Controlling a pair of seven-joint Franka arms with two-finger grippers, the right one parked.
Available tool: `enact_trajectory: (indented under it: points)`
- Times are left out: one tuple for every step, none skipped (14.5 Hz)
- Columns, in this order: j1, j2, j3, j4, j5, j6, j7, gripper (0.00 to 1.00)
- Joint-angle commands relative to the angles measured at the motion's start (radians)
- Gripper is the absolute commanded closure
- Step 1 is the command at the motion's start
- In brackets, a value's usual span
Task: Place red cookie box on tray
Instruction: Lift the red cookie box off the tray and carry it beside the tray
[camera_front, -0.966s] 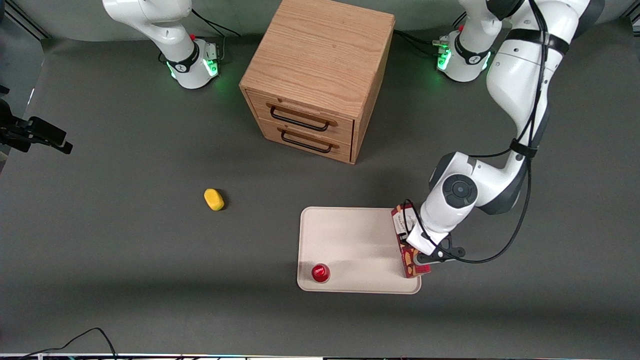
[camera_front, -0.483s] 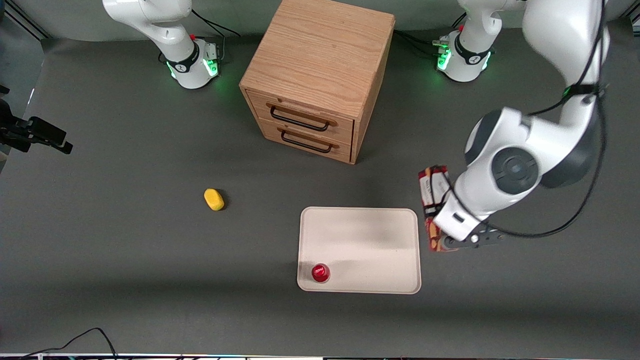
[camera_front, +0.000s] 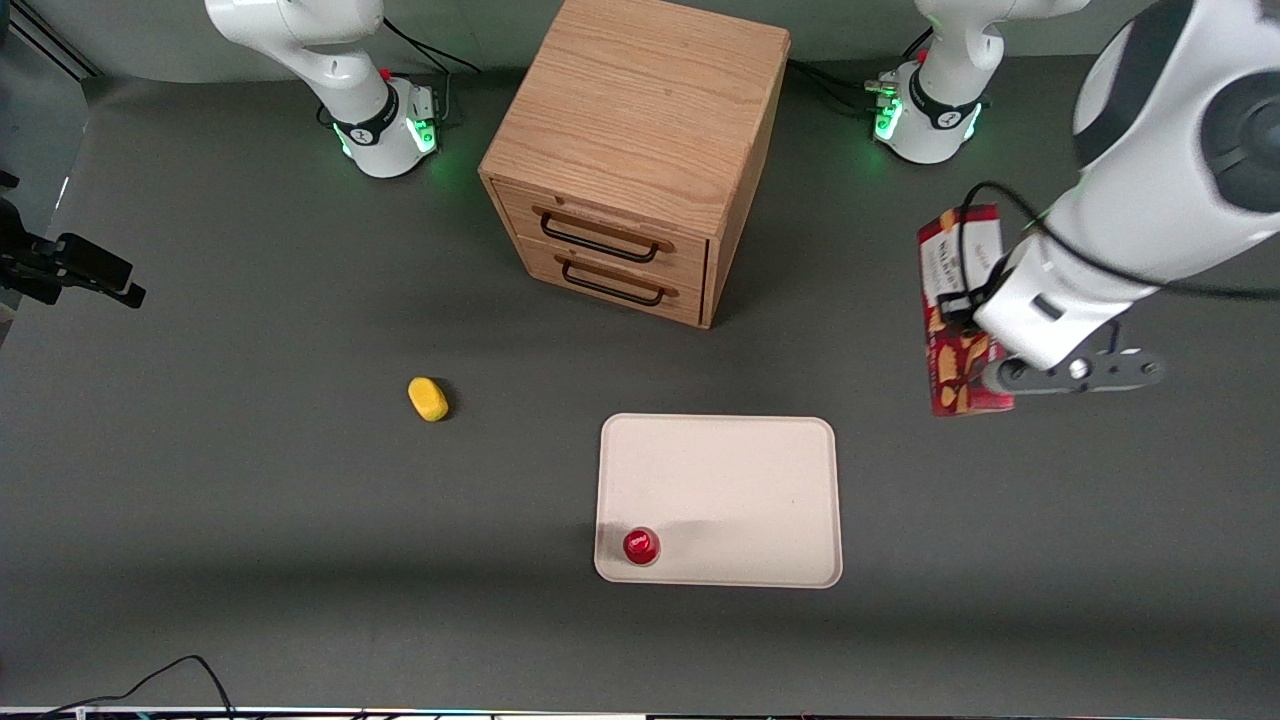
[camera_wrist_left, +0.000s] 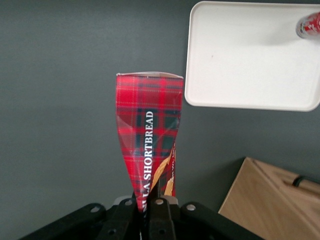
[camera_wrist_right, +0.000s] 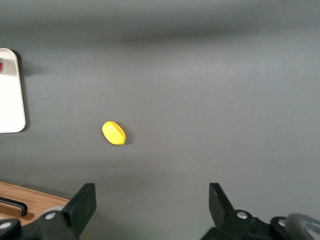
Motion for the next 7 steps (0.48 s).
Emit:
enact_trajectory:
  points:
    - [0.118,-0.089,-0.001,-0.082,-0.05,-0.015,0.155,1.0]
    - [0.146,-0.133,-0.001,-0.138,-0.05,0.002,0.198,1.0]
    - [0.158,-0.172,0.002,-0.195,-0.05,0.026,0.229,1.0]
    - [0.185,-0.22,0.002,-0.266,-0.05,0.058,0.248,1.0]
    - [0.206,-0.271,0.002,-0.348,-0.053,0.101,0.254,1.0]
    - [0.216,-0.319,0.009,-0.436,-0.064,0.152,0.255,1.0]
    - [0.226,-0.362,0.032,-0.516,-0.072,0.202,0.263,1.0]
